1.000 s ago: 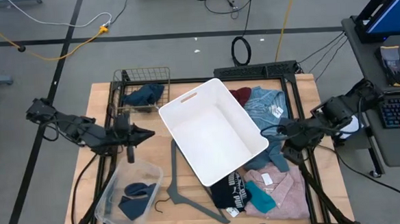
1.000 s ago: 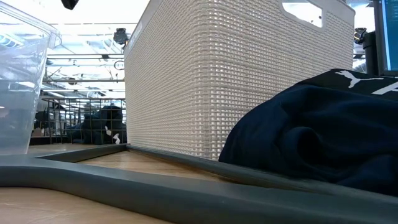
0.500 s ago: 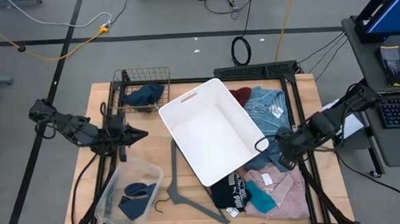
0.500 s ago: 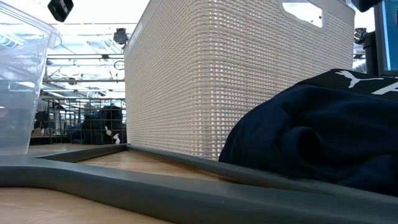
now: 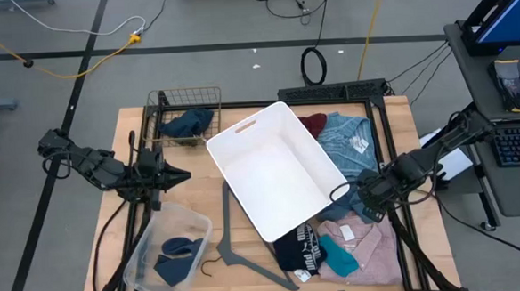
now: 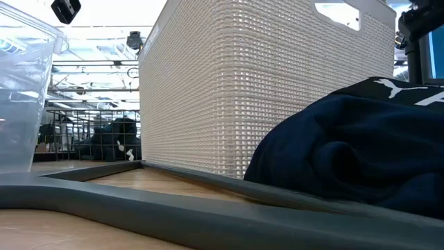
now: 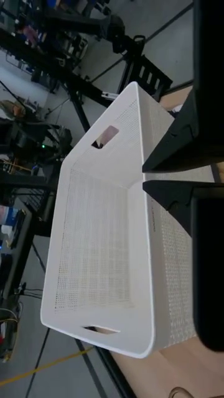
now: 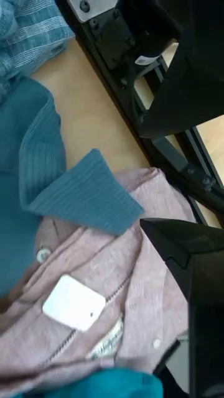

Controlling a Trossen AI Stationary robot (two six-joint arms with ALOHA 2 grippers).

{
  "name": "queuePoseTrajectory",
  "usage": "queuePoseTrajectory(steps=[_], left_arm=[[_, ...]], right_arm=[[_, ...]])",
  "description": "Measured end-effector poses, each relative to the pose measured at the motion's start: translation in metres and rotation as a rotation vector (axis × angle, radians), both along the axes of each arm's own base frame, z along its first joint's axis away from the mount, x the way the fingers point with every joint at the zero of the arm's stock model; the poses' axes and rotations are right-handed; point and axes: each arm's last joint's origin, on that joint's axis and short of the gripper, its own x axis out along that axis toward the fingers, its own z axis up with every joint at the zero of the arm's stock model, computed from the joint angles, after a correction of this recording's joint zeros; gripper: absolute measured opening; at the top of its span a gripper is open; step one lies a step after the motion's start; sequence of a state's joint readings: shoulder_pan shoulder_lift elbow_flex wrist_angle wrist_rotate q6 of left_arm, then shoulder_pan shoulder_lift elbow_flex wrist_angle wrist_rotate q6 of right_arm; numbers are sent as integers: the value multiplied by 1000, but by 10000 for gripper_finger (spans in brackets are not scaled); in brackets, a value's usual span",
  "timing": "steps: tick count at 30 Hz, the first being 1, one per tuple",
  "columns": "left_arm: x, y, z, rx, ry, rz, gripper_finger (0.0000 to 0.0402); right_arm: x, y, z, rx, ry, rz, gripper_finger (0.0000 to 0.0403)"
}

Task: Pick & Place Cloths
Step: Put the blue sock into the transparent bin

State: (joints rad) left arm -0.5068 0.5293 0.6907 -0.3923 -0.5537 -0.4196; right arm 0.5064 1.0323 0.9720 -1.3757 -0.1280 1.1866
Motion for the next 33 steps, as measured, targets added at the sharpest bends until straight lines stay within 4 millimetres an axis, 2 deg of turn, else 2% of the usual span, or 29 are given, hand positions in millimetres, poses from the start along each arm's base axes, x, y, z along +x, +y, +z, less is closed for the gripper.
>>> queuePoseTrajectory(steps=[13,26,33], left_arm=[[0,0,0,45,3,-8,33],[0,0,0,40,3,-7,33],[0,0,0,39,3,-7,33]], right_arm=[[-9,-5,-41,10,-12,-5,232],[-8,-4,-55,37,-71,-2,232],[-8,-4,-81,76,-76,-4,231]])
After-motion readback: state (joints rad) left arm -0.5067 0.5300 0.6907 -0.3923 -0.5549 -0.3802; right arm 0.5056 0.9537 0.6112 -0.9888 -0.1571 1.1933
